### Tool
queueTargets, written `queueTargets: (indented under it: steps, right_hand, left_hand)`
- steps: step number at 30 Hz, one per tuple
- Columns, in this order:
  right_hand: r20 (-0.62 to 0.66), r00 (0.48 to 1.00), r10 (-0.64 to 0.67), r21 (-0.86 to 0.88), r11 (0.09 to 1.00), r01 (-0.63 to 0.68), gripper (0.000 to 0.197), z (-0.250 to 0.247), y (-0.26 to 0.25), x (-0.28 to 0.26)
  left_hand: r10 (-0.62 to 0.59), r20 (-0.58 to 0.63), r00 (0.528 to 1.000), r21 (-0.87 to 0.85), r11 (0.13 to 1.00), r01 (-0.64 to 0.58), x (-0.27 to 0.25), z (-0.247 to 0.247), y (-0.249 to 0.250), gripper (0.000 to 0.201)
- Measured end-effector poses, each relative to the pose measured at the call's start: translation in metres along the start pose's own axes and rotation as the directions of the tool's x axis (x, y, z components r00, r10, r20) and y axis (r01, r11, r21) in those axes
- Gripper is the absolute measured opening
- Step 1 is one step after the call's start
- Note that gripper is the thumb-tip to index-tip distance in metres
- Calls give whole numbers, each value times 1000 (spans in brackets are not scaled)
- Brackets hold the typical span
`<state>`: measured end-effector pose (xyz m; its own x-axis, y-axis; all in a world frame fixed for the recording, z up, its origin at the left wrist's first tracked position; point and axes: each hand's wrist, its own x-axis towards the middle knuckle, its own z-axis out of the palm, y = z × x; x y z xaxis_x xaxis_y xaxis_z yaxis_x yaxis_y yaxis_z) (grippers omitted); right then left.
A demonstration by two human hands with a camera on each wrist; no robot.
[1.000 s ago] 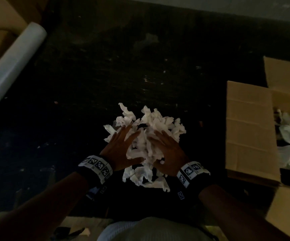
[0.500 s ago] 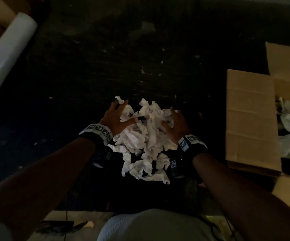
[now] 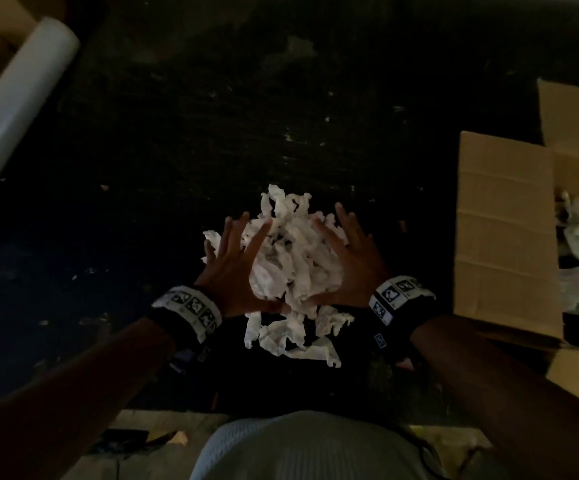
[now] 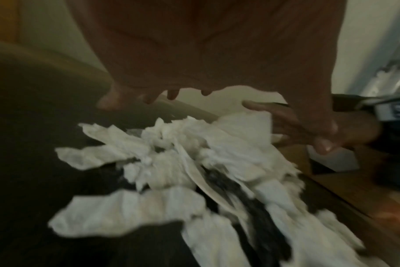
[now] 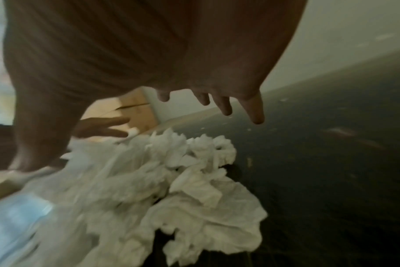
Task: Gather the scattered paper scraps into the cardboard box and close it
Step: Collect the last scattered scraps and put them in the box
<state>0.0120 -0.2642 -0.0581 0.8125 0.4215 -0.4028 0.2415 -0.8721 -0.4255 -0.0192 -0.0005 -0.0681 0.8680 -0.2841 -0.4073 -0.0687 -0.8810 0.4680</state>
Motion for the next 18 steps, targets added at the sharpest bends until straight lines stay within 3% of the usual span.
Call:
queueTargets:
  steps: [4, 10, 14, 18]
  right_hand:
    - [90, 993, -81, -52, 995, 86, 146, 12, -13, 20]
    - [151, 988, 29, -30, 999, -25, 152, 16, -36, 59]
    - [130, 986, 100, -89, 992, -89, 153, 36, -33, 70]
    - [5, 996, 85, -146, 986, -83, 131, 62, -21, 65]
  left_hand:
    - [-94, 9, 996, 30, 995, 93, -1, 27, 16, 160]
    - [-174, 43, 984, 24, 985, 173, 33, 34, 29, 169]
    - [-174, 56, 983, 43, 984, 171, 45, 41, 20, 161]
    - [-136, 15, 991, 115, 984, 134, 41, 52, 6, 147]
